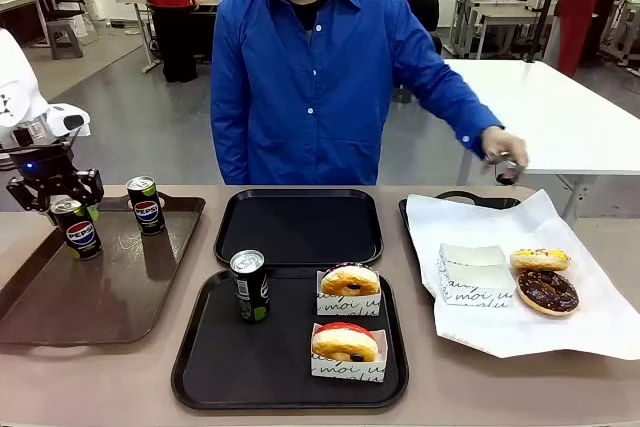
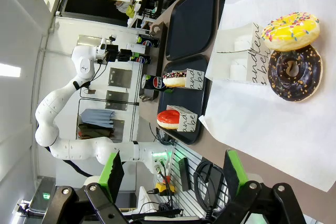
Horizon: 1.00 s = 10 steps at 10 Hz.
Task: Set up donuts and drinks on trays.
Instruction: Pick up one Pepsi coke from the Handle tray and place it on the Flat Tray without a Pepsi coke.
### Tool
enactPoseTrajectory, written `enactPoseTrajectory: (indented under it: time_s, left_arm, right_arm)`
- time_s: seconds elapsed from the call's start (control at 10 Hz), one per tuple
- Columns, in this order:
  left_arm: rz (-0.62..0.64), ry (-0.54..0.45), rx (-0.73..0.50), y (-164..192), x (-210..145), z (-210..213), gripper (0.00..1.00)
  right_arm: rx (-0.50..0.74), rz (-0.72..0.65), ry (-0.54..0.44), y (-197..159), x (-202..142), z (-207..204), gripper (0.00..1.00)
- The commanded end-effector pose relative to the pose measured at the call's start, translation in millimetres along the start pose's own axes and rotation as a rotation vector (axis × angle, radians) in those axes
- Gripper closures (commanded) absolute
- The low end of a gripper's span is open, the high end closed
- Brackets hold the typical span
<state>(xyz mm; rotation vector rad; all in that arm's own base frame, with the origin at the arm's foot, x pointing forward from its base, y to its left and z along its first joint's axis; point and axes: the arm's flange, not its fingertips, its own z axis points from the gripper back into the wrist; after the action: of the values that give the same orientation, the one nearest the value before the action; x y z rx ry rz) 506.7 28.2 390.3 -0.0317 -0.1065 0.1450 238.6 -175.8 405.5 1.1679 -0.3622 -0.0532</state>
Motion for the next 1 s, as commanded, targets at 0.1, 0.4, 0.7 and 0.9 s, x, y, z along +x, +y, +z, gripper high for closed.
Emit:
enactPoseTrajectory:
  time_s: [0.1,0.4,0.7,0.9]
  left_arm:
    - [0.004,0.002,0.003,1.1,-0.3,-2.5,1.0]
    - [0.011,0.006,0.011,1.2,-0.9,2.3,0.98]
    - [-0.035,0.0,-0.037,-2.3,-13.7,54.1,1.0]
    - [-0.062,-0.045,-0.09,-3.7,-41.2,107.0,1.0]
  right_arm:
    - [0.013,0.012,-0.005,-1.2,0.4,0.1,0.0]
    - [0.013,0.012,-0.005,-1.2,0.4,0.1,0.0]
    - [0.013,0.012,-0.005,-1.2,0.4,0.1,0.0]
    - [0.013,0.012,-0.005,-1.2,0.4,0.1,0.0]
